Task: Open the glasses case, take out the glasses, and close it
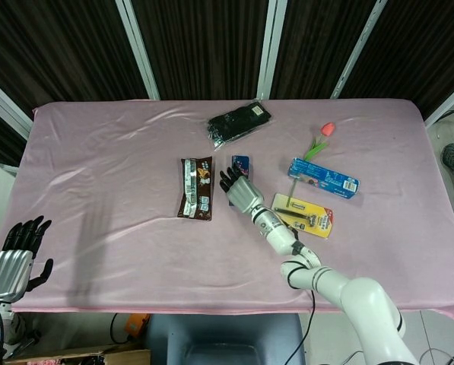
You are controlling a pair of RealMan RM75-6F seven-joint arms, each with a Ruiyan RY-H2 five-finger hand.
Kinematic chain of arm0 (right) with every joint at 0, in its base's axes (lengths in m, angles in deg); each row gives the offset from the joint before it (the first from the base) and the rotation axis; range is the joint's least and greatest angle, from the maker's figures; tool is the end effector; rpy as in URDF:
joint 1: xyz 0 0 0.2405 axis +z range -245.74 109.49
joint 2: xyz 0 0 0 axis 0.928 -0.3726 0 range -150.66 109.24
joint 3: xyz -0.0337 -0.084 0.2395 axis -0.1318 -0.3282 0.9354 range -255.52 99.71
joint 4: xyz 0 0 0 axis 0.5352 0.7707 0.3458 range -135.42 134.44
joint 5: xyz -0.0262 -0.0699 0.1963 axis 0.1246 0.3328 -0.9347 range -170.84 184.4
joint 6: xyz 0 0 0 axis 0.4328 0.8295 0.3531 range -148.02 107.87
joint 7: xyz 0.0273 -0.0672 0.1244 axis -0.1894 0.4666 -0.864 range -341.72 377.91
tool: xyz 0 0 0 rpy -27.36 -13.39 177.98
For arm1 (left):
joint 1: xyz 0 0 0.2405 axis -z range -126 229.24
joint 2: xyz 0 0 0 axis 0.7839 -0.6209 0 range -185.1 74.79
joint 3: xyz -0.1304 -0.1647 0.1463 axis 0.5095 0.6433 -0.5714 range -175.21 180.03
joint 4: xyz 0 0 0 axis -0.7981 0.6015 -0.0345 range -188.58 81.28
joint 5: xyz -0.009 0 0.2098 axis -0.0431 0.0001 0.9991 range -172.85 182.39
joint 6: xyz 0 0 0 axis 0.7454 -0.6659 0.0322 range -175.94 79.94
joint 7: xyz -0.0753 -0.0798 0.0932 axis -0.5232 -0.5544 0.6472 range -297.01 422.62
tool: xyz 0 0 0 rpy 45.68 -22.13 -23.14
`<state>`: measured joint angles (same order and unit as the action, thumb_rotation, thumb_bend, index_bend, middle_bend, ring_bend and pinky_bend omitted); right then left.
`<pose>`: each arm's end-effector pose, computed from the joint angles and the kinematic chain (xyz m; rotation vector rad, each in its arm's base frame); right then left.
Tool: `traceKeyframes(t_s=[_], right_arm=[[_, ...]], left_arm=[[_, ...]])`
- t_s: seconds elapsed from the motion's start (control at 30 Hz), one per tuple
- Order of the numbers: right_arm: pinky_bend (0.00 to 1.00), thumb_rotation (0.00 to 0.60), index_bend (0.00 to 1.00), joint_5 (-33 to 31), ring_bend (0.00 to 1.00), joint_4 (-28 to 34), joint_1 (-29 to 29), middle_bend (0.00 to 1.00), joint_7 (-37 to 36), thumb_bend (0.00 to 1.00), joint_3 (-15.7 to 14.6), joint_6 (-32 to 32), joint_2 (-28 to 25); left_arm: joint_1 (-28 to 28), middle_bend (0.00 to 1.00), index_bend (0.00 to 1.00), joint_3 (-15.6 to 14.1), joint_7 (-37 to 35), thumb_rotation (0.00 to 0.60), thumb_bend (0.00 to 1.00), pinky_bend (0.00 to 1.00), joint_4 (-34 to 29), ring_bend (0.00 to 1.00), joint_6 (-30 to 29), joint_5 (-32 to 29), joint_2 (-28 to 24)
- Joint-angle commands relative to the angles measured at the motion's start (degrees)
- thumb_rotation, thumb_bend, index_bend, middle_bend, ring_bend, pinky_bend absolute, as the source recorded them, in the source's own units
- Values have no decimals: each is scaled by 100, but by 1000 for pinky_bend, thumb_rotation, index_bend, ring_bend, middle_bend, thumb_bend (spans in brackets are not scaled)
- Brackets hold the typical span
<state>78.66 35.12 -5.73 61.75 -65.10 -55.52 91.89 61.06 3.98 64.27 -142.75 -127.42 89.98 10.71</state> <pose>-0.1017 -0.4426 -0.1023 2.0885 -0.0271 0.3655 -0.3139 0.2016 0.1396 -1.4983 -0.9054 -0.8431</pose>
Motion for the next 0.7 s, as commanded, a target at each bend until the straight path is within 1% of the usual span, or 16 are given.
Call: traceKeyframes(t_s=[0.03,0.13,0.2,0.3,0.4,0.47,0.57,0.6,0.63,0.67,0.7], right_arm=[[0,600,504,-24,0,-31,14,14,27,432,-19,-45,31],[0,600,602,2,3,45,10,91,4,433,-68,-86,-5],[0,600,666,44,43,154,0,156,3,436,-114,-130,-66],[0,600,713,101,107,534,-71,202,164,445,-210,-272,-264],[0,600,725,-18,145,1216,-234,215,700,447,-285,-460,-561],[0,600,727,-277,152,2005,-440,217,1380,447,-345,-698,-861],[0,600,728,-508,154,2413,-537,218,1739,448,-356,-793,-999],[0,600,729,-653,155,2635,-590,219,1909,449,-363,-834,-1064],[0,600,730,-1006,156,3174,-708,220,2202,449,-392,-897,-1208],[0,600,732,-1255,158,3719,-807,220,2424,450,-482,-967,-1336],[0,600,733,-1528,158,4216,-849,220,2812,450,-576,-1151,-1482]], left_arm=[[-3,0,0,-3,-11,600,425,0,0,0,-9,8,-7],[-9,0,0,-14,-35,600,425,0,9,0,-32,40,-11],[-12,0,0,-17,-40,600,425,0,19,0,-42,50,-9],[-11,0,0,-25,-44,600,424,0,25,0,-41,61,-9],[-14,0,0,-36,-50,600,424,0,21,0,-50,84,-12],[-15,0,0,-48,-45,600,424,0,16,0,-55,106,-13],[-14,0,0,-56,-37,600,424,0,9,0,-51,114,-15],[-13,0,0,-62,-33,600,424,0,6,0,-47,121,-16],[-13,0,0,-76,-28,600,424,0,-3,0,-41,137,-19],[-11,0,0,-109,-10,600,425,0,-21,0,-37,190,-22],[-14,0,0,-131,0,600,426,0,-36,0,-41,226,-28]])
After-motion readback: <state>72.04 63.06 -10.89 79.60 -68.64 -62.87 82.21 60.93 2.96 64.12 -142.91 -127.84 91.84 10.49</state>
